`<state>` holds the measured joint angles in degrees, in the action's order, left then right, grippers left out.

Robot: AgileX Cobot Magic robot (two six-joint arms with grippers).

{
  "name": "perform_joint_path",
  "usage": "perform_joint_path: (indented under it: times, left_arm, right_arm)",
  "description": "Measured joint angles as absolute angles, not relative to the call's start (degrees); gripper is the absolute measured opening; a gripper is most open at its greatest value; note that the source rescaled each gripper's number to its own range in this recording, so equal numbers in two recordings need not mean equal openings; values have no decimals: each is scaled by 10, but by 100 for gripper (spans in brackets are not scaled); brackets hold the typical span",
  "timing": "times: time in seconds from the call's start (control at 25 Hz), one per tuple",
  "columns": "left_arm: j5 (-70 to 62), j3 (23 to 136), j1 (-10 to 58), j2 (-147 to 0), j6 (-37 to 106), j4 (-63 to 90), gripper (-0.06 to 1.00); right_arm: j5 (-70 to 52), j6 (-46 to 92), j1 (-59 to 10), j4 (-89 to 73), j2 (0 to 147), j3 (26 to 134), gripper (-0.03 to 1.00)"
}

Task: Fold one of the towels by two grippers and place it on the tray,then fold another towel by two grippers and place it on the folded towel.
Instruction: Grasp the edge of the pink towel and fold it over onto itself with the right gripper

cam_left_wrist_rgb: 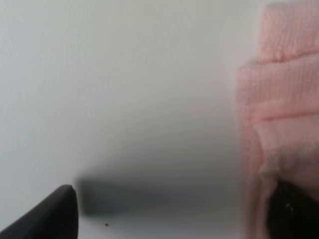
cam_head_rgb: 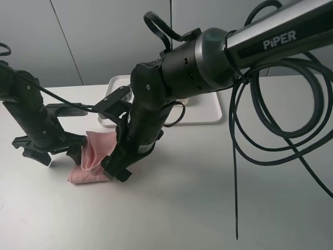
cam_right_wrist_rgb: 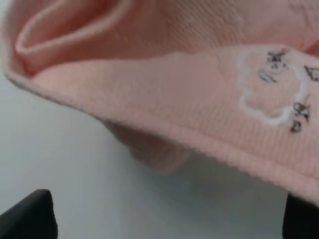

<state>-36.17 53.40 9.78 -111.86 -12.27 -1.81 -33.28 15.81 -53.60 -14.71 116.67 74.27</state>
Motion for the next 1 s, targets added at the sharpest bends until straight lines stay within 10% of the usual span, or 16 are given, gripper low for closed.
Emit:
perform_joint_path:
  times: [1.0]
  left_arm:
    - [-466,592,92,-1072,-56,0,98]
  right_arm:
    - [-253,612,-536,-694,1204,742,98]
